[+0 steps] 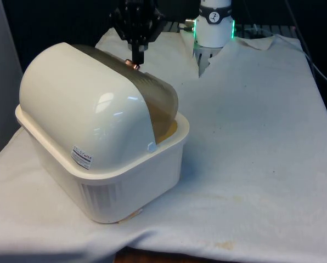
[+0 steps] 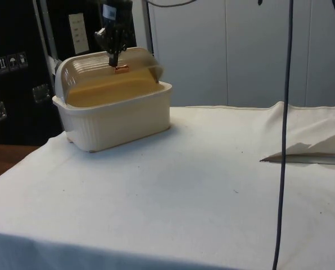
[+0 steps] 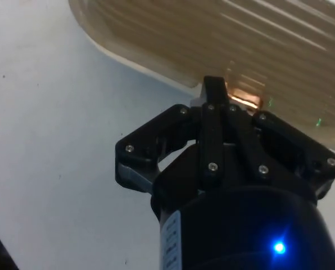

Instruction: Open the lid, then close it.

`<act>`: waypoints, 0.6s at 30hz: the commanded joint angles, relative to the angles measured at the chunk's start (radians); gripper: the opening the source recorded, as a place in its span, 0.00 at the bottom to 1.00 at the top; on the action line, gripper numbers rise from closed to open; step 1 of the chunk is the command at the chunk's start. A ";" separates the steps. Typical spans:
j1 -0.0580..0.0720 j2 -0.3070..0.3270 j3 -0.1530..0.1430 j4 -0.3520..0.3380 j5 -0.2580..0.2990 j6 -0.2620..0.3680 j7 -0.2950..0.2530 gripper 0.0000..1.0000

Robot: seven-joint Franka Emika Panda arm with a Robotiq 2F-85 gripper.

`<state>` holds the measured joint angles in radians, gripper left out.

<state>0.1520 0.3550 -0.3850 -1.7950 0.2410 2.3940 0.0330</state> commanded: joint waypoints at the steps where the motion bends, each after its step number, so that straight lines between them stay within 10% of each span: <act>1: 0.005 -0.006 0.000 -0.005 -0.007 -0.016 0.002 0.00; 18: 0.019 -0.022 0.022 -0.039 -0.008 -0.077 -0.004 0.00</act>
<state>0.1670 0.3440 -0.3640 -1.8210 0.2360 2.3160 0.0310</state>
